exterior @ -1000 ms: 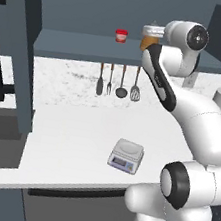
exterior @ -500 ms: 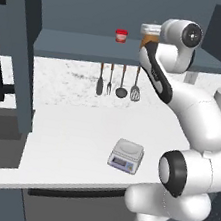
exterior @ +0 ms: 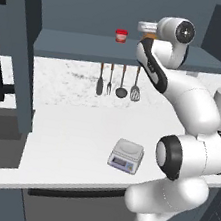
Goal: Pick the honey bottle and place it on the digital scale for weighing, and close the cabinet.
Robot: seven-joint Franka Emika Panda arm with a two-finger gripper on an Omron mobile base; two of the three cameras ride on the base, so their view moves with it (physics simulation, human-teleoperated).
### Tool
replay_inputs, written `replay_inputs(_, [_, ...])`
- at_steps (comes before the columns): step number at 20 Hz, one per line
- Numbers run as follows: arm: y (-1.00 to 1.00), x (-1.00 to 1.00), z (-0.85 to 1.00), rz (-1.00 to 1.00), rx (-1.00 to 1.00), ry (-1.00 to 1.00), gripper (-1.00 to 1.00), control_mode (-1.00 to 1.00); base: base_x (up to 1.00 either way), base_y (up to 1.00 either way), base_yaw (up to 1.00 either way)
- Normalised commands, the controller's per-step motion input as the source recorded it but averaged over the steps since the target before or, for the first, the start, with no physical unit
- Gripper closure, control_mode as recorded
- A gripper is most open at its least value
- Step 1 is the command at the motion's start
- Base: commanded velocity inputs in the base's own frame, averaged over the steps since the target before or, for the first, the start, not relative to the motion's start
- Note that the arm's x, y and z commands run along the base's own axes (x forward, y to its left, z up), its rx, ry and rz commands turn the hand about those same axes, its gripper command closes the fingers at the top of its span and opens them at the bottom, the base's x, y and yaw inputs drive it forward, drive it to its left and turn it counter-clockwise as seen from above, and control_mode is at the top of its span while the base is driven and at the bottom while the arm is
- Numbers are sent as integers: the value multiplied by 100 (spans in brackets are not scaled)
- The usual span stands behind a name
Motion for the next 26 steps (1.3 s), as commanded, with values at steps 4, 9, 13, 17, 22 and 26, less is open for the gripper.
replay_inputs(4, [-9,37,-1,1,0,0,-100,-100,0,0,0])
replay_inputs(9, [-19,25,0,2,0,0,-100,-100,0,0,0])
replay_inputs(13, [-10,24,-2,1,0,0,-100,-100,0,0,0])
replay_inputs(17, [0,21,-9,0,0,0,-100,-100,0,0,0])
replay_inputs(22, [0,11,-11,0,0,0,-100,-100,0,0,0])
replay_inputs(26, [0,7,-12,0,0,0,-100,-100,0,0,0])
